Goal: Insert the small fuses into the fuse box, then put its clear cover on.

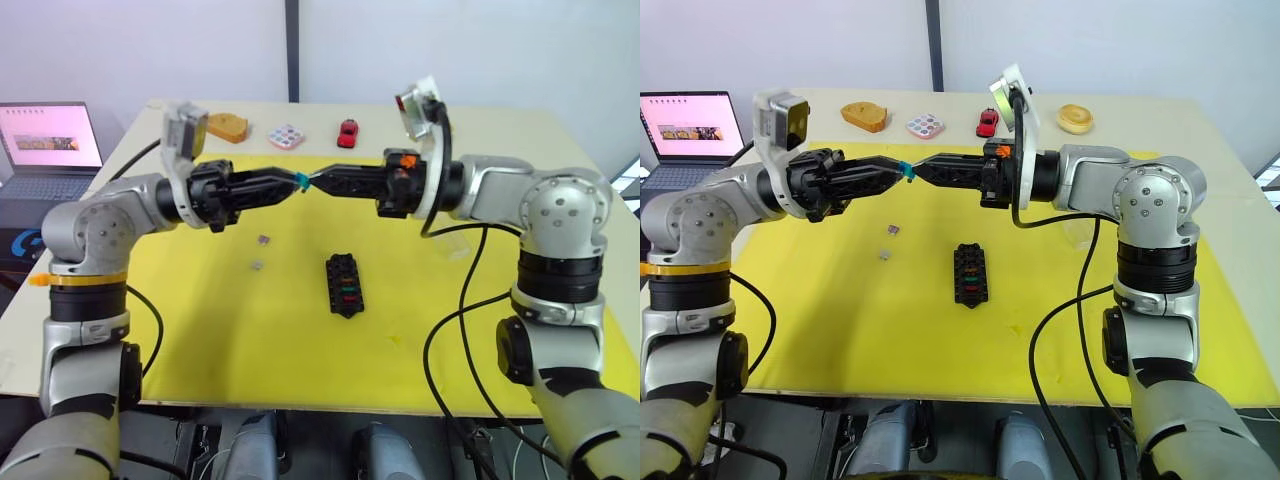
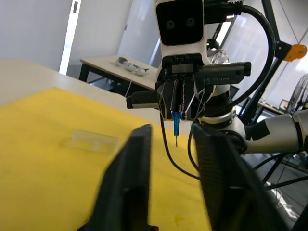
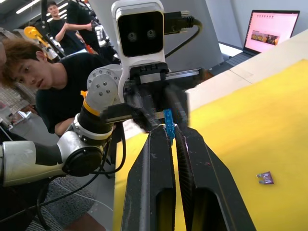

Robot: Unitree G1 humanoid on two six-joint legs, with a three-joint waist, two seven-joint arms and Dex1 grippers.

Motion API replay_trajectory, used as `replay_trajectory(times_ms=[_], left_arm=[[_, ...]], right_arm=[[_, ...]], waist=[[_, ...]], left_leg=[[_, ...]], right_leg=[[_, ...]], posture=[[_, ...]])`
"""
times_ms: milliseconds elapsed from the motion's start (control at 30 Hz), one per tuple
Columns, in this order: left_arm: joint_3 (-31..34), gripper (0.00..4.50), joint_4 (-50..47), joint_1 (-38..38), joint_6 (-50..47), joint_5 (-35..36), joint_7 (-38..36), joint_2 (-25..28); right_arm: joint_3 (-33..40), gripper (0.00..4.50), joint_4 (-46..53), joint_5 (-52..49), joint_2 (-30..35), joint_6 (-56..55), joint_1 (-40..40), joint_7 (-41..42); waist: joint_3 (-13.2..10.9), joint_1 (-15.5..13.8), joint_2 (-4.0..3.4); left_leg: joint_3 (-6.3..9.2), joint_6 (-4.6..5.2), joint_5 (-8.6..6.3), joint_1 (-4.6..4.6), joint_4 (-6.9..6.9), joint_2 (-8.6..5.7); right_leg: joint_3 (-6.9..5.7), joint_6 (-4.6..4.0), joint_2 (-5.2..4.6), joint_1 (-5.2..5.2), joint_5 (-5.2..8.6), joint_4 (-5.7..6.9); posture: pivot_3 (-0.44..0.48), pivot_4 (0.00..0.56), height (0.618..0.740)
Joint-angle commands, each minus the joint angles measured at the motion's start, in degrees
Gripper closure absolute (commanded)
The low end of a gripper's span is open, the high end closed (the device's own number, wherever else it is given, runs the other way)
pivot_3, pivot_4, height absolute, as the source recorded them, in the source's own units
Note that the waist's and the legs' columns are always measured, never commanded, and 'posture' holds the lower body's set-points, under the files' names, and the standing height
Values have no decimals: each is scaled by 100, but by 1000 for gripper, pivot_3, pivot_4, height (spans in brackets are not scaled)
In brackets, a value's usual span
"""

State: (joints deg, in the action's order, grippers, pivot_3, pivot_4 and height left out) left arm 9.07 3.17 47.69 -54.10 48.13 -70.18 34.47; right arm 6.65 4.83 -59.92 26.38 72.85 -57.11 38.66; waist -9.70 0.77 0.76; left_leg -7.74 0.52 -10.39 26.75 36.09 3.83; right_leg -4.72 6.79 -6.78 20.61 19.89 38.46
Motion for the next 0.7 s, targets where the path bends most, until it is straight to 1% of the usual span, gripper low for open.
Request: replay_trajectory(times_ms=[33, 100, 300, 500, 633, 700], left_arm=[[64, 1088, -126, 9, 55, 102, -68, 150], [90, 73, -140, -30, 55, 101, -72, 225], [210, 27, -251, -264, 202, 15, 131, 426], [266, 27, -421, -648, 462, -120, 242, 692], [280, 27, -366, -743, 560, -144, 233, 828], [155, 27, -312, -753, 685, -282, 171, 919]], right_arm=[[24, 4500, 136, -18, 38, -140, -24, 122], [-23, 4500, 111, 67, 83, -216, -15, 193], [-223, 4500, 134, 386, 273, -553, 100, 517], [-566, 4500, -80, 1043, 486, -1221, 318, 967], [-776, 4500, -213, 1351, 405, -1575, 366, 1179], [-870, 4500, -307, 1522, 330, -1791, 388, 1241]], waist=[[0, 0, 0], [0, 3, 0], [0, 2, 0], [0, 2, 0], [0, 1, 0], [0, 3, 0]], left_leg=[[0, 0, 0, 0, 0, 0], [0, 0, 0, 0, -1, 0], [0, 0, 0, 1, -2, 0], [-1, 0, 0, 5, -3, 0], [-1, 0, 0, 8, -3, 0], [-1, 0, 0, 10, -3, 0]], right_leg=[[0, 0, 0, 0, 0, 0], [0, 0, 0, 1, 0, 0], [0, 0, 0, 2, 0, -2], [1, 0, 0, 7, 0, -2], [1, 0, 0, 10, 0, -1], [1, 0, 0, 13, 0, -1]], posture=[[0, 150, 740], [0, 150, 740], [0, 150, 740], [0, 150, 740], [0, 150, 740], [0, 150, 740]])
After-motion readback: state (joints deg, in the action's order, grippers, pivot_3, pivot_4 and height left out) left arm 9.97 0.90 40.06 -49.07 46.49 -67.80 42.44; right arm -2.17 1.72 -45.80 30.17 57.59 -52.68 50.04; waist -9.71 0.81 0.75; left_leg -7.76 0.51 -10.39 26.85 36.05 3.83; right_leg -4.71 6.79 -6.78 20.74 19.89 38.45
